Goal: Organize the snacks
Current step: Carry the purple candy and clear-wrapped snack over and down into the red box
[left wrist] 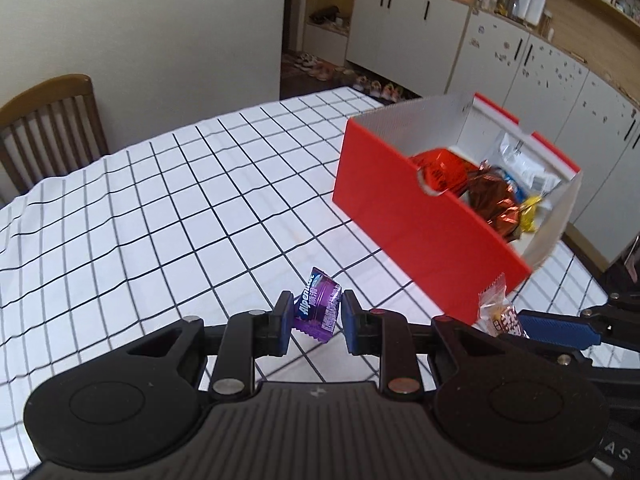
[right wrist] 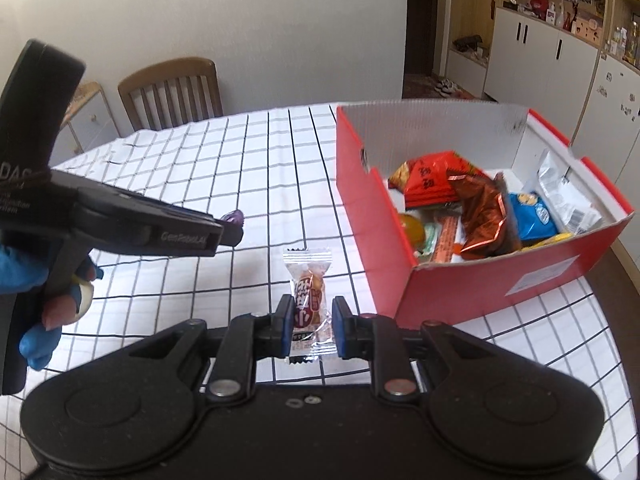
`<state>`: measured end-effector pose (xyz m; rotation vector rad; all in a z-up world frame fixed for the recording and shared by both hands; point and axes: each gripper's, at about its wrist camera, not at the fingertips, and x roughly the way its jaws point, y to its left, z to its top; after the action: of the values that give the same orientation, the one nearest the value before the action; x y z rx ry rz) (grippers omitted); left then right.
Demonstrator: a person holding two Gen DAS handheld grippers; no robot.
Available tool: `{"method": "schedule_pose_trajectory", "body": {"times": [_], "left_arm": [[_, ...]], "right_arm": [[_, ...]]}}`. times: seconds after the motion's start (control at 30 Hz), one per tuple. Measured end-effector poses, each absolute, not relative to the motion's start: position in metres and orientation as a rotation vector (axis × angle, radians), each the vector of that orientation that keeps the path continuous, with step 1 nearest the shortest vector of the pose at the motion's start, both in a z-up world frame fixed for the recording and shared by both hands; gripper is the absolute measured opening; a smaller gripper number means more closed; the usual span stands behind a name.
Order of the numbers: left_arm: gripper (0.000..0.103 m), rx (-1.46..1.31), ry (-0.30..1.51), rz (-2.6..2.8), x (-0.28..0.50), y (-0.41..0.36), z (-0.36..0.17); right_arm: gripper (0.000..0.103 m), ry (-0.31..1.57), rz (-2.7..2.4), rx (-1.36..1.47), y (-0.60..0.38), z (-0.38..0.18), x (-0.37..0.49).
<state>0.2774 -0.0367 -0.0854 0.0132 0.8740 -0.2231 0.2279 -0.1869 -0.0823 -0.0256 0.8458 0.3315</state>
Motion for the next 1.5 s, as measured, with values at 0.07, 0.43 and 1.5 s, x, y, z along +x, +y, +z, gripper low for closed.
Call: {"method": "schedule_pose_trajectory", "body": {"times": [0.07, 0.43, 1.5], "left_arm": [[0.025, -0.002, 0.863, -0.213, 0.268, -0.039, -0.077], [0.025, -0.066, 0.813, -0.129, 0.232, -0.067, -0.033], [0.025, -0.082, 0.762, -0.043, 0.247, -0.23, 0.001]], "right_arm": [[0.018, 0.836, 0.342, -0.026, -0.191, -0.073, 0.224], [0.018, 0.776, 0.418, -0.025, -0.221, -0.038, 0.215], [0.018, 0.671, 0.566, -0.034, -0.376, -0.004, 0.268]]}}
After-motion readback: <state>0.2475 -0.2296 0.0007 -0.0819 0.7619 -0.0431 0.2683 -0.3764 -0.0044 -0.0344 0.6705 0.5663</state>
